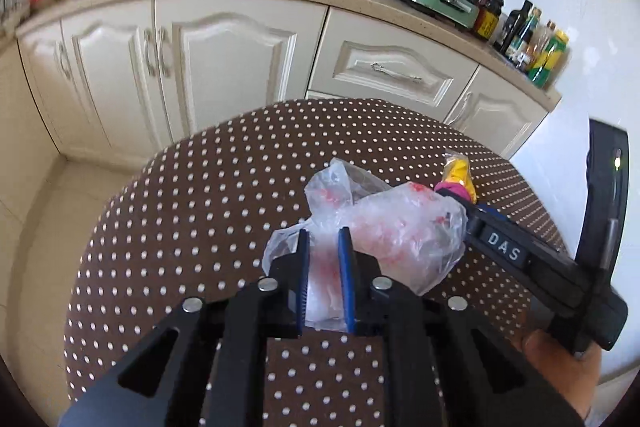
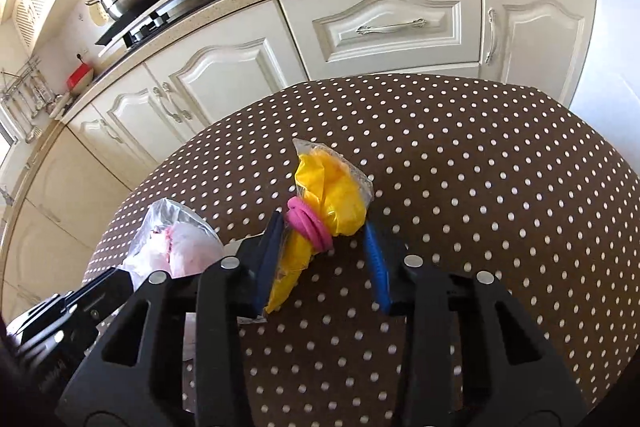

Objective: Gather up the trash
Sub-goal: 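Lift the plastic bag and yellow packet and carry both over the bin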

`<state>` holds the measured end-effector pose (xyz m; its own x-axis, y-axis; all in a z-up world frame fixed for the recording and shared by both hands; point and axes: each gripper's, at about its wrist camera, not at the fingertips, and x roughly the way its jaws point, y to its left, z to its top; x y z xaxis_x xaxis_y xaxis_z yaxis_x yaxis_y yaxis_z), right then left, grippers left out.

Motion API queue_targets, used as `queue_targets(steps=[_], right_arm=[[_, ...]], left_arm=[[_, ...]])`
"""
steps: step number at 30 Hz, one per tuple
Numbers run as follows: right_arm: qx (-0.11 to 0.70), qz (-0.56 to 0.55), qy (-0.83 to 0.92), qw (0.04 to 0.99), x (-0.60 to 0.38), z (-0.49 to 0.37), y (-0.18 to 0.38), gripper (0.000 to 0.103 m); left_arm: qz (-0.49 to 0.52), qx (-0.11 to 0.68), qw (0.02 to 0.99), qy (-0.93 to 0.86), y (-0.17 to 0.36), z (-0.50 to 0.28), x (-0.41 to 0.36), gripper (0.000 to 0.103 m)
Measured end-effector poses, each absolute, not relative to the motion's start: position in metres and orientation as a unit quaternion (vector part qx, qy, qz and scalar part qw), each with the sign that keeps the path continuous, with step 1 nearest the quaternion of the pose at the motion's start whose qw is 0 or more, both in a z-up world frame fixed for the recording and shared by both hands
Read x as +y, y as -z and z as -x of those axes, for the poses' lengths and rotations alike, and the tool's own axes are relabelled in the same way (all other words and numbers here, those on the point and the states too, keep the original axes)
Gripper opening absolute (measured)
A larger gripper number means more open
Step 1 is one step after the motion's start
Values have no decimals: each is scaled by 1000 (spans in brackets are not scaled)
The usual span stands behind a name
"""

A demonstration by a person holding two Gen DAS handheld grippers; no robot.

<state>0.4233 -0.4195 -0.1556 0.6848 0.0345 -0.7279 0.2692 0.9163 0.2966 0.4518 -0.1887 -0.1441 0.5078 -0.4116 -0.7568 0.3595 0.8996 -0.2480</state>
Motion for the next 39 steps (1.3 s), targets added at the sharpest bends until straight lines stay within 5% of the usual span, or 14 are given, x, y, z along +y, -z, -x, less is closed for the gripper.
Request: queue_targets(steps=[11, 13, 20, 23, 25, 31, 39], right_arm=[[388, -209, 11, 898, -398, -375, 143, 36], [388, -218, -2, 896, -391, -367, 141, 22], [397, -184, -34, 899, -343, -340, 137, 22], [401, -177, -48, 898, -328, -329, 141, 22], [403, -173, -51, 897, -321, -321, 143, 22], [397, -167, -32, 902, -320, -295, 139, 22], [407, -174, -56, 895, -299, -286, 147, 22]], left_arm=[[87, 442, 864, 223, 139, -421, -137, 1], [95, 437, 866, 224, 136, -411, -124, 1], [111, 452, 853, 235, 144, -371, -82, 2], [101, 444, 864, 216, 148, -353, -68, 10], [110, 436, 871, 199, 148, -347, -57, 38], [153, 424, 873, 184, 152, -340, -32, 64], [137, 442, 864, 197, 171, -351, -63, 60]])
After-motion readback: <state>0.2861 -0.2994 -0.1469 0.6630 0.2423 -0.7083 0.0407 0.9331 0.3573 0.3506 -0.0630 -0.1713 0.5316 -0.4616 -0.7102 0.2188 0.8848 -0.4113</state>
